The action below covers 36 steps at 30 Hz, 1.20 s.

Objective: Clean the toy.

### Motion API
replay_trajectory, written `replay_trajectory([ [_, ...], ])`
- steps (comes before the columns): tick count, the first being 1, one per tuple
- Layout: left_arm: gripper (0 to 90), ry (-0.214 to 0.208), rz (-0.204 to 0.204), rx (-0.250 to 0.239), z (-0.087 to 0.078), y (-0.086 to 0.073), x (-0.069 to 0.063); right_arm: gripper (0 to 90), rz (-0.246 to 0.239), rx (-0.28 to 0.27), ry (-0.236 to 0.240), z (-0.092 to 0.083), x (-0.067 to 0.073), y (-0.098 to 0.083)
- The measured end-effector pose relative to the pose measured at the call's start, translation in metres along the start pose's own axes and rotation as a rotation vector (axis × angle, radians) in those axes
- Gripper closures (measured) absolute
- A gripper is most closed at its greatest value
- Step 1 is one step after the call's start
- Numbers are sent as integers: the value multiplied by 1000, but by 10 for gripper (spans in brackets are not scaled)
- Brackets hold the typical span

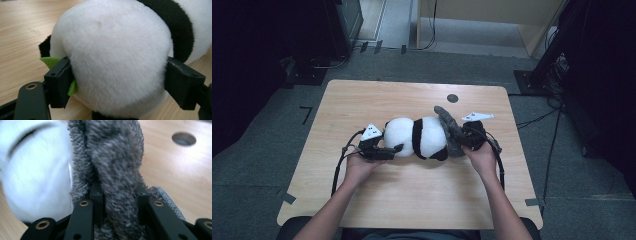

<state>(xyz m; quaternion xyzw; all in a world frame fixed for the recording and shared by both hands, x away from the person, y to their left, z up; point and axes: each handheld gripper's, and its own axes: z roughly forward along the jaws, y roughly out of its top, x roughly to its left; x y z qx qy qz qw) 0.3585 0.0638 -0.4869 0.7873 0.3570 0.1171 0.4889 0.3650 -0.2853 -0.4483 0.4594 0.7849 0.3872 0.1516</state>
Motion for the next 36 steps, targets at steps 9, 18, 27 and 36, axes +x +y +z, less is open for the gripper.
replay_trajectory([
  [9, 186, -10, -14, 8, 0, 2, 2, 714, 54, 49, 23, 7, -2, -6],
  [18, 186, -14, -14, 4, 1, 2, 4, 714, 70, 158, 30, 25, -3, -16],
  [27, 181, -10, -17, 5, 0, 2, 3, 715, 75, 165, 5, 18, -8, -14],
  [36, 183, -5, -6, 5, -1, 2, 1, 717, 113, 87, -16, -9, -17, -7],
])
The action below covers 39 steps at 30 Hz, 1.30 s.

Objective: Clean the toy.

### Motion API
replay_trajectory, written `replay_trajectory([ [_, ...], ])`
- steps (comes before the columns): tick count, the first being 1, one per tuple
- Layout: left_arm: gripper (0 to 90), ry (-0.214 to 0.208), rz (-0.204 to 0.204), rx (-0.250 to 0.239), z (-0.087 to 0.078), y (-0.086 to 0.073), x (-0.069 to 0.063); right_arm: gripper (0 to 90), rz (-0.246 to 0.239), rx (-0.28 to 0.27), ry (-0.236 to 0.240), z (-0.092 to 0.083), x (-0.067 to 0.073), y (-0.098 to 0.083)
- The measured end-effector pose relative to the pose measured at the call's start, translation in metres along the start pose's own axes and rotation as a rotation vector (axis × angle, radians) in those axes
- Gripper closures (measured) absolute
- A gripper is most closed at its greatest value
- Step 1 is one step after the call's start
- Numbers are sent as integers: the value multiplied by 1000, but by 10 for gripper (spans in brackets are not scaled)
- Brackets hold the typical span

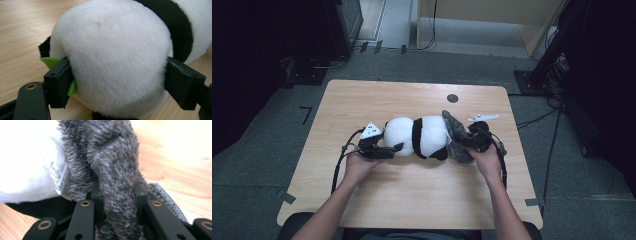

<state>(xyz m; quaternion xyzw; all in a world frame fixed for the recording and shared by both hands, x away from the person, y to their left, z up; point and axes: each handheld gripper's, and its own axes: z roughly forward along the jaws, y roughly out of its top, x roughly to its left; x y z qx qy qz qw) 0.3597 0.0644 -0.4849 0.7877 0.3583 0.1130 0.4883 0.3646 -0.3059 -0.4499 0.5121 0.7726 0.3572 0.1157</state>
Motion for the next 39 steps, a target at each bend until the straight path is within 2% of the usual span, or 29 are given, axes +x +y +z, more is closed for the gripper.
replay_trajectory([
  [6, 183, 3, 3, -8, 0, -1, -1, 719, -2, -93, 11, -27, 4, 14],
  [8, 183, 3, 3, -8, 0, -1, -1, 719, -4, -108, 18, -31, 6, 20],
  [15, 184, 0, 1, -10, 0, -1, -1, 719, -54, -180, 50, -45, 24, 39],
  [19, 184, 0, 2, -11, 1, -1, -1, 719, -70, -193, 59, -42, 29, 48],
  [25, 184, 6, 8, -7, 1, -1, -2, 719, -90, -178, 100, -28, 40, 54],
  [32, 184, 9, 11, -5, 1, -1, -2, 718, -129, -119, 97, -9, 49, 53],
  [37, 185, 7, 11, -12, 2, 0, -1, 718, -135, -131, 93, -5, 44, 48],
  [39, 185, 8, 12, -11, 2, 0, -2, 717, -109, -136, 111, -2, 38, 45],
])
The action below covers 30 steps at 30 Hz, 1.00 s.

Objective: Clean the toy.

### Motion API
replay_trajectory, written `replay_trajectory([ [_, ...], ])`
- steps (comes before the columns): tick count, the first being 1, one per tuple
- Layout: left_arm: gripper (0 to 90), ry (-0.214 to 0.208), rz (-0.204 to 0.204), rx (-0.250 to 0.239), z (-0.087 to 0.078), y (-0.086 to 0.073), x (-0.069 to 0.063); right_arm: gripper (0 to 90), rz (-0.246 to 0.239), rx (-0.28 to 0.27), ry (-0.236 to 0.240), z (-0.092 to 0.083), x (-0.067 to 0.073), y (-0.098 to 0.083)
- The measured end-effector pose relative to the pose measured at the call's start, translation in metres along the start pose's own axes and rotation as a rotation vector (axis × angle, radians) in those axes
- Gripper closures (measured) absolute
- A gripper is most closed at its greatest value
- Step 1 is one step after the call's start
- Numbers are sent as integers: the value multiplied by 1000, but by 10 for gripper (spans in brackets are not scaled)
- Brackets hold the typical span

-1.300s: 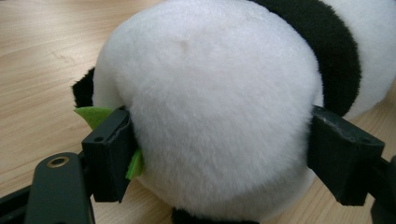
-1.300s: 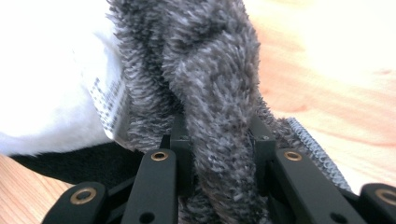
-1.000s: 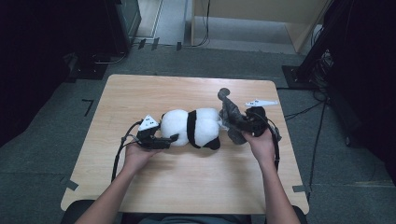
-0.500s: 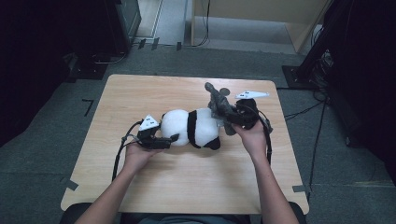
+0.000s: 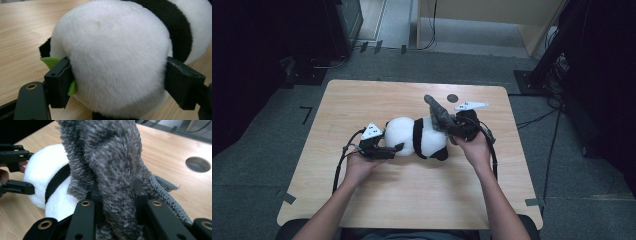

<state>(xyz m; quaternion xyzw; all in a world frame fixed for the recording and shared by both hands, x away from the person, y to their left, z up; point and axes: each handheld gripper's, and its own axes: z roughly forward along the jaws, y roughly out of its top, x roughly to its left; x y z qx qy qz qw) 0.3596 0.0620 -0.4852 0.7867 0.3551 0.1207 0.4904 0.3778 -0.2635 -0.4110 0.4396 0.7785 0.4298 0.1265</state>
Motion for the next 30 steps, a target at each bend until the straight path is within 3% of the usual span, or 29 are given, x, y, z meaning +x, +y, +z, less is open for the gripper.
replay_trajectory([
  [19, 188, -1, -15, 20, 1, 2, 1, 737, 42, 82, -30, 0, -20, -21],
  [27, 189, -12, -28, 22, 1, 1, 3, 739, 100, 111, -6, 9, -26, -35],
  [30, 189, -9, -27, 20, 1, 1, 3, 739, 121, 151, -8, 14, -28, -39],
])
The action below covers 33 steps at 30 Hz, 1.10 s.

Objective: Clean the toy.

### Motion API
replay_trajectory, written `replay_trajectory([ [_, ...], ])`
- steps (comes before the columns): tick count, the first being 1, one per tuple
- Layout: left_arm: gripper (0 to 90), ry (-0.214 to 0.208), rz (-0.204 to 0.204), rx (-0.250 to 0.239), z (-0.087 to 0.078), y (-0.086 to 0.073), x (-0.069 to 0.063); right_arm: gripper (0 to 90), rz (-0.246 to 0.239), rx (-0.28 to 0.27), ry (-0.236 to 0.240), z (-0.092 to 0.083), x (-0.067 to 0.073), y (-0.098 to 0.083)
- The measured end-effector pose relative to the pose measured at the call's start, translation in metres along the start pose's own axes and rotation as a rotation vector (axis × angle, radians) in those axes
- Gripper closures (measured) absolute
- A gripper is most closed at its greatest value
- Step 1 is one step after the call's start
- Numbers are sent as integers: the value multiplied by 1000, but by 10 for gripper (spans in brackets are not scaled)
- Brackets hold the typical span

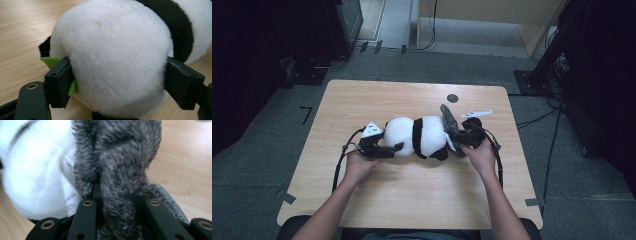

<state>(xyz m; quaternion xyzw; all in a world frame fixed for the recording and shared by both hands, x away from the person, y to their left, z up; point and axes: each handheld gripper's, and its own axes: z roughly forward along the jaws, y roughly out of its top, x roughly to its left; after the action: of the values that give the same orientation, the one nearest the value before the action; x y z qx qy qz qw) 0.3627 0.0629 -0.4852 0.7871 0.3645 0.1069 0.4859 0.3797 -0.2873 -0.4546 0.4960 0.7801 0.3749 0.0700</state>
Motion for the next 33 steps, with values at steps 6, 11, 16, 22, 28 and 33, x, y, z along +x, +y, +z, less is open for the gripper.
replay_trajectory([
  [6, 190, 2, 1, 1, 0, 0, 0, 740, 0, 64, -7, 14, 1, -7],
  [11, 190, -1, -2, 3, 0, 0, 1, 740, 29, 86, 18, 22, -2, -10],
  [16, 189, -2, -4, 3, 0, 0, 1, 740, 24, 110, 12, 28, -3, -12],
  [22, 188, 5, -3, 1, 0, 1, 0, 738, 19, 121, 7, 26, -6, -11],
  [28, 187, 7, -15, 7, -1, 2, -1, 741, 30, 97, -11, 10, -11, -6],
  [33, 188, 8, -11, 8, -1, 2, -1, 742, 28, 40, -35, -10, -11, 2],
])
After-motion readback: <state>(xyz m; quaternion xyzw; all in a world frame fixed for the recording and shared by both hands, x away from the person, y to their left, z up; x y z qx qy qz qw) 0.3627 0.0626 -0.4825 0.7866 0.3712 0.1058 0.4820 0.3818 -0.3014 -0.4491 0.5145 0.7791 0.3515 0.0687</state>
